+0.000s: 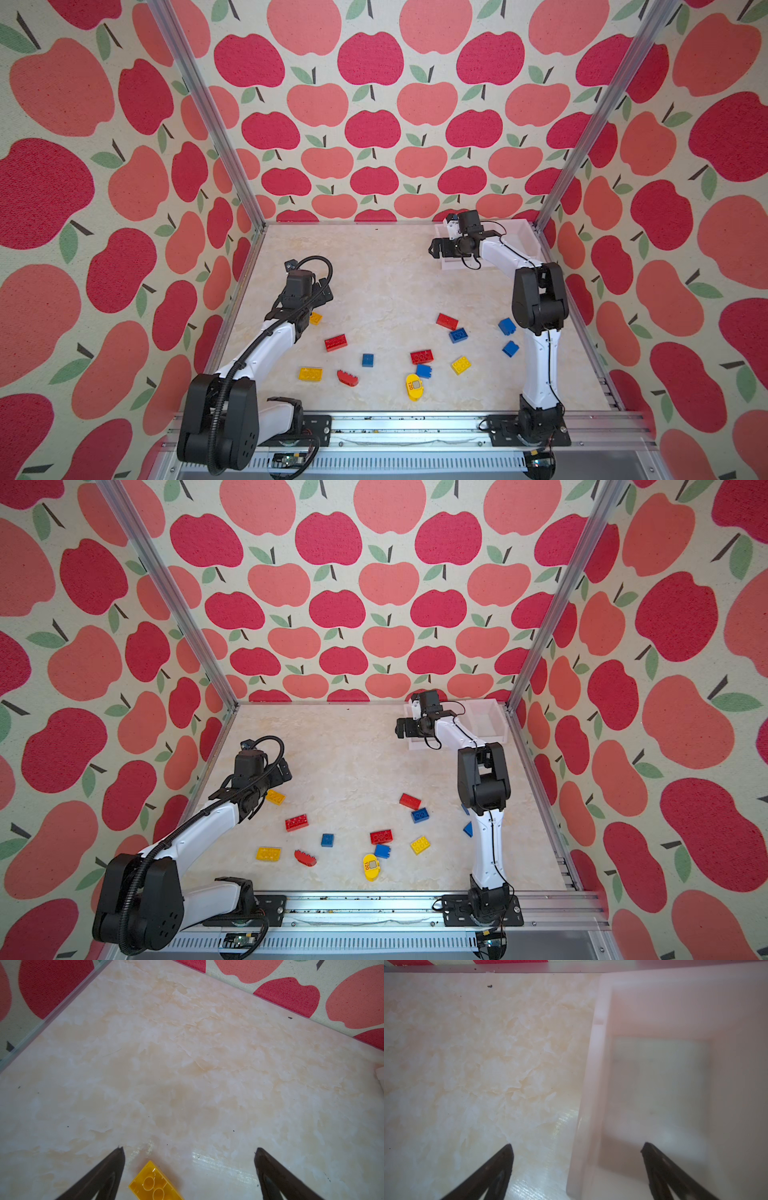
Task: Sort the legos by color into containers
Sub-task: 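Push the white bin set toward the table center with the right gripper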
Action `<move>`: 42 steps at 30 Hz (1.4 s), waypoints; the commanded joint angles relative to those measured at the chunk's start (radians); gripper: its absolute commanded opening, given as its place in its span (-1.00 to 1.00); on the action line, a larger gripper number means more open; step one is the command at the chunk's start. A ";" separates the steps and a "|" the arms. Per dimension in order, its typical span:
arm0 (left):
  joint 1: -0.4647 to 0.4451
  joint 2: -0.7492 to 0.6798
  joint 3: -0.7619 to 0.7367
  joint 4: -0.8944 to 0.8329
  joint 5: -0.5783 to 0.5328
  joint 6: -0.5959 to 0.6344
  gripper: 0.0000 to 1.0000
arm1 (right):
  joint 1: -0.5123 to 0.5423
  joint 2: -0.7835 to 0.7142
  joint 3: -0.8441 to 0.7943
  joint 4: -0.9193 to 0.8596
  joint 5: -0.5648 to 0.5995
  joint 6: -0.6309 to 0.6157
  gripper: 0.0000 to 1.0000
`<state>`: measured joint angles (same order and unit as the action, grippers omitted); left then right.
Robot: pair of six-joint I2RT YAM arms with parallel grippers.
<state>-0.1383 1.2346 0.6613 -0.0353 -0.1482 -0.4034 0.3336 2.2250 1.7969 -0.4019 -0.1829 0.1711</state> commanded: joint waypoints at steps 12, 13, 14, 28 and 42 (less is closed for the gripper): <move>-0.010 -0.002 0.032 -0.041 -0.005 -0.029 0.99 | 0.124 0.014 0.018 -0.077 -0.108 -0.005 0.98; -0.010 -0.002 0.030 -0.040 -0.005 -0.031 0.98 | 0.135 0.008 0.009 -0.071 -0.111 -0.002 0.98; -0.011 -0.002 0.030 -0.040 -0.005 -0.032 0.99 | 0.146 0.003 0.000 -0.065 -0.113 0.002 0.98; -0.031 -0.001 0.025 -0.043 -0.017 -0.050 0.99 | 0.284 -0.027 0.029 -0.087 -0.091 0.038 0.98; -0.037 0.003 0.023 -0.041 -0.008 -0.054 0.99 | 0.068 -0.212 0.058 -0.264 0.095 -0.056 0.80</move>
<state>-0.1692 1.2350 0.6613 -0.0639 -0.1486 -0.4374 0.4492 2.0476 1.8488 -0.6033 -0.1635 0.1539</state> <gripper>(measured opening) 0.993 0.901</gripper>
